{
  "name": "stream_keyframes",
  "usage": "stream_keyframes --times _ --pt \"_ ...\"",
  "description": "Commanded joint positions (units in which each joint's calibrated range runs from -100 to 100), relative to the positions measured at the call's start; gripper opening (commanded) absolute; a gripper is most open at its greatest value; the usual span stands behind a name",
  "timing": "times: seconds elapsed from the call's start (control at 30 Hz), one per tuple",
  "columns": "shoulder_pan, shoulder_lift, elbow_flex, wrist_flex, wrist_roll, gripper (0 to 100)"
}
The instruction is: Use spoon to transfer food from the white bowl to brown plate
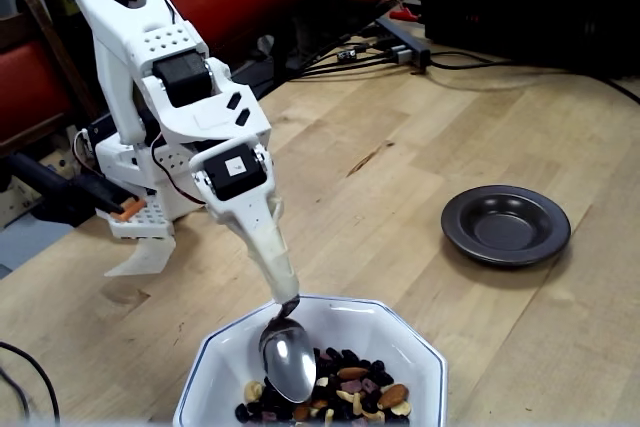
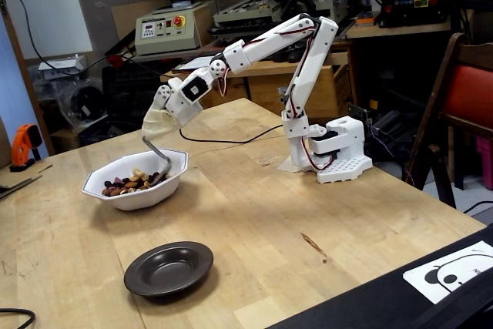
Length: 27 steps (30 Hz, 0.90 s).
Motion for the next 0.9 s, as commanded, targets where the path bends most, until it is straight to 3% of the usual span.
stream_keyframes --times 0.0,0.23,0.87 --pt "1.2 1.7 -4.3 -9.6 -0.2 5" --pt "1.3 6.4 -4.2 -17.9 0.0 5" --pt "2.1 6.3 -3.4 -11.0 0.2 5"
